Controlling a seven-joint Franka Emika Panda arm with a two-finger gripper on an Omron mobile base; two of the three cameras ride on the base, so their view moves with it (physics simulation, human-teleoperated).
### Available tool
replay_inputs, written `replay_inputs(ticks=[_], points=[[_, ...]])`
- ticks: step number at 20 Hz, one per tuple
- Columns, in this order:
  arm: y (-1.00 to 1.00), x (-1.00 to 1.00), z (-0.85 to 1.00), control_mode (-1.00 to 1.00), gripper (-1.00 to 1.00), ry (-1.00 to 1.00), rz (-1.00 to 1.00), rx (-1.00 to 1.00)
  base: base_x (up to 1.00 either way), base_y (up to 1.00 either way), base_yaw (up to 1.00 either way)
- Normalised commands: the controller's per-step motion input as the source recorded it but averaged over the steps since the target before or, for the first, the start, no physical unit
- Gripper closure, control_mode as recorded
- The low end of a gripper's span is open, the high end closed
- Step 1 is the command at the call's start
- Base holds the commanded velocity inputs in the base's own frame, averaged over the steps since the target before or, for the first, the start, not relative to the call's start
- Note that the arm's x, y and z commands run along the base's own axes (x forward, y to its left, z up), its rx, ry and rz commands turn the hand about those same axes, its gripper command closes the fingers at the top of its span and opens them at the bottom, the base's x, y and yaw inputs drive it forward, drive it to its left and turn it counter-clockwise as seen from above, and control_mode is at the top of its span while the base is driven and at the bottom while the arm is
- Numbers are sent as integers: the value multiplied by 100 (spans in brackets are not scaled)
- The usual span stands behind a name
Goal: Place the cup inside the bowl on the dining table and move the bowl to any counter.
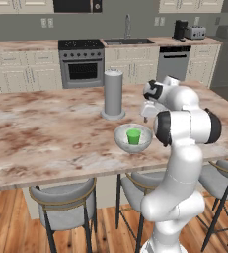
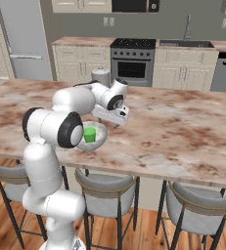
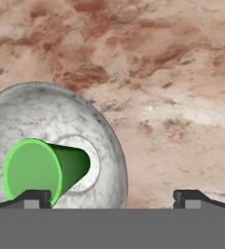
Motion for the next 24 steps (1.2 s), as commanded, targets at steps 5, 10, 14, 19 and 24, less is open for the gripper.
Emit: replay_inputs(ticks=[5,10,14,19,24], points=[[0,0,-28,-100,-100,4,0,0,0,0,0],[0,0,-24,-100,-100,3,0,0,0,0,0],[0,0,-18,-100,-100,3,0,0,0,0,0],[0,0,-14,-100,-100,2,0,0,0,0,0],[0,0,-10,-100,-100,2,0,0,0,0,0]])
